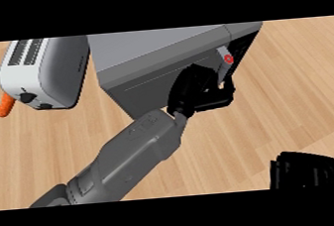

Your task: Pick up the milk, place it into the microwave and close the microwave

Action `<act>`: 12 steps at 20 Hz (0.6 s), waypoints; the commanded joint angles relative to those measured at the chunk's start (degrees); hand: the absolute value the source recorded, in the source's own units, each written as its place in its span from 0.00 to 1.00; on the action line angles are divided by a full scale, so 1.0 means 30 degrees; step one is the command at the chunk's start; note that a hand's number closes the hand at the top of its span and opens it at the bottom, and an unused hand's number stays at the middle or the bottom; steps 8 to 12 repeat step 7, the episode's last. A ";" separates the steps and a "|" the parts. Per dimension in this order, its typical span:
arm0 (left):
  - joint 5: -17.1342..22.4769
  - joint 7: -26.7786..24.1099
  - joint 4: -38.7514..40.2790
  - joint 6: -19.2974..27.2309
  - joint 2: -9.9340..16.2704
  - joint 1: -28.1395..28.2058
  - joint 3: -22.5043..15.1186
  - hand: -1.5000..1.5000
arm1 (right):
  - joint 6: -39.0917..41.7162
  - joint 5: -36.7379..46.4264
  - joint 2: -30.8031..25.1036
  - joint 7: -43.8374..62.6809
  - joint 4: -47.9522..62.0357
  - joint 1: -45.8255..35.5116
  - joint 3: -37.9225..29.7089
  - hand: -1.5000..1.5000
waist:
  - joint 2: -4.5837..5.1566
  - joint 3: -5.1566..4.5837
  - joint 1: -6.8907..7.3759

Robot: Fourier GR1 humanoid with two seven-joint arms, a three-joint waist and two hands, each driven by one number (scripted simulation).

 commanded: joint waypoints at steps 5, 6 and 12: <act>0.1574 -0.1010 0.2934 -0.1674 0.0737 0.1543 0.1666 1.00 | -0.1433 0.0954 0.0897 0.0319 -0.2067 0.1333 0.1062 1.00 | 0.0118 -0.0119 0.0981; 0.1531 -0.1129 0.3102 -0.1893 0.0830 0.1682 0.1439 1.00 | -0.1717 0.1167 0.1054 0.0399 -0.2325 0.1593 0.1258 1.00 | 0.0043 -0.0109 0.1035; 0.1740 -0.1087 0.3261 -0.1989 0.0840 0.1543 0.1586 1.00 | -0.1806 0.1259 0.0905 0.0505 -0.2534 0.1818 0.1235 1.00 | 0.0006 -0.0099 0.0980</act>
